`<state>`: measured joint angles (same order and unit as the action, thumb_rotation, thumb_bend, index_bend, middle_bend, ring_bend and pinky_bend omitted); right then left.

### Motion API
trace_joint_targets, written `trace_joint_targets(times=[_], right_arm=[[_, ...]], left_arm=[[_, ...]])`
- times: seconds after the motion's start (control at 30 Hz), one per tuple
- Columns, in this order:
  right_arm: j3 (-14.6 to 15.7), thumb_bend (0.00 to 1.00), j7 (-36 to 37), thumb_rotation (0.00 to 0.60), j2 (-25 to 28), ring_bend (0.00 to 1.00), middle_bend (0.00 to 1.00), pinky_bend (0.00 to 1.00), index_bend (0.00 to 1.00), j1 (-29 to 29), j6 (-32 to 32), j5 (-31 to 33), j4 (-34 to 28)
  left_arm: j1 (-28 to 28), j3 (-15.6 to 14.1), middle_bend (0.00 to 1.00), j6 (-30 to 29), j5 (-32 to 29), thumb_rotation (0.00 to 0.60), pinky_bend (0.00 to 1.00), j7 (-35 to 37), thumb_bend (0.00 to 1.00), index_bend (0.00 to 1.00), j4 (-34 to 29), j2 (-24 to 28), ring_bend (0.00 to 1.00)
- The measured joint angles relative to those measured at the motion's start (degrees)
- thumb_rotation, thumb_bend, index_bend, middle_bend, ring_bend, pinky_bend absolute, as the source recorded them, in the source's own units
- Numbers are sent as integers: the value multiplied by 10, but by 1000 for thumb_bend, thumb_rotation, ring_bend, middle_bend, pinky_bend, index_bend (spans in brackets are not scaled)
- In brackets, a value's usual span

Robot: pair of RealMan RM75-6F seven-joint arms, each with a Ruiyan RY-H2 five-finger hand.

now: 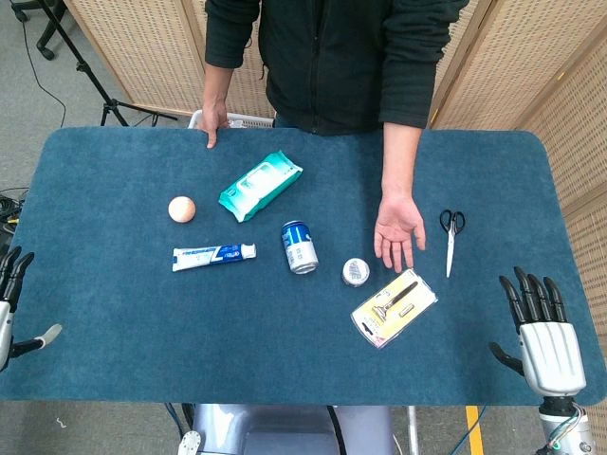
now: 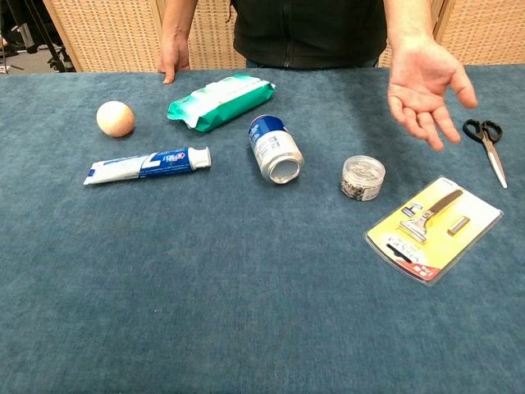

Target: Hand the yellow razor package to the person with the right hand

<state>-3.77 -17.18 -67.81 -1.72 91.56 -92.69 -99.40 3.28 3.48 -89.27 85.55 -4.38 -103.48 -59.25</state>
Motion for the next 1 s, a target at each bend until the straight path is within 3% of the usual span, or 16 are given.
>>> trace_joint_targets(times=[0.27, 0.4, 0.57, 0.7, 1.0], right_arm=[[3, 0, -9, 600, -8, 0, 0, 0, 0, -4, -7, -7, 7], [15, 45, 26, 600, -9, 0, 33, 0, 85, -16, -24, -33, 21], [38, 118, 71, 600, -17, 0, 114, 17, 187, -60, -85, -86, 63], [50, 284, 122, 600, -26, 55, 186, 127, 251, -111, -137, -122, 95], [39, 363, 161, 600, -81, 106, 223, 185, 284, -210, -233, -135, 192]], left_arm=[[5, -3, 0, 18, -1, 600, 0, 14, 0, 0, -4, 8, 0], [7, -3, 0, 20, 1, 600, 0, 18, 0, 0, -4, 10, 0], [12, 2, 0, 29, -9, 600, 0, 22, 0, 0, 3, 7, 0], [16, 4, 0, 36, -17, 600, 0, 18, 0, 0, 3, 5, 0], [25, 10, 0, 58, -44, 600, 0, 8, 0, 0, 7, -1, 0]])
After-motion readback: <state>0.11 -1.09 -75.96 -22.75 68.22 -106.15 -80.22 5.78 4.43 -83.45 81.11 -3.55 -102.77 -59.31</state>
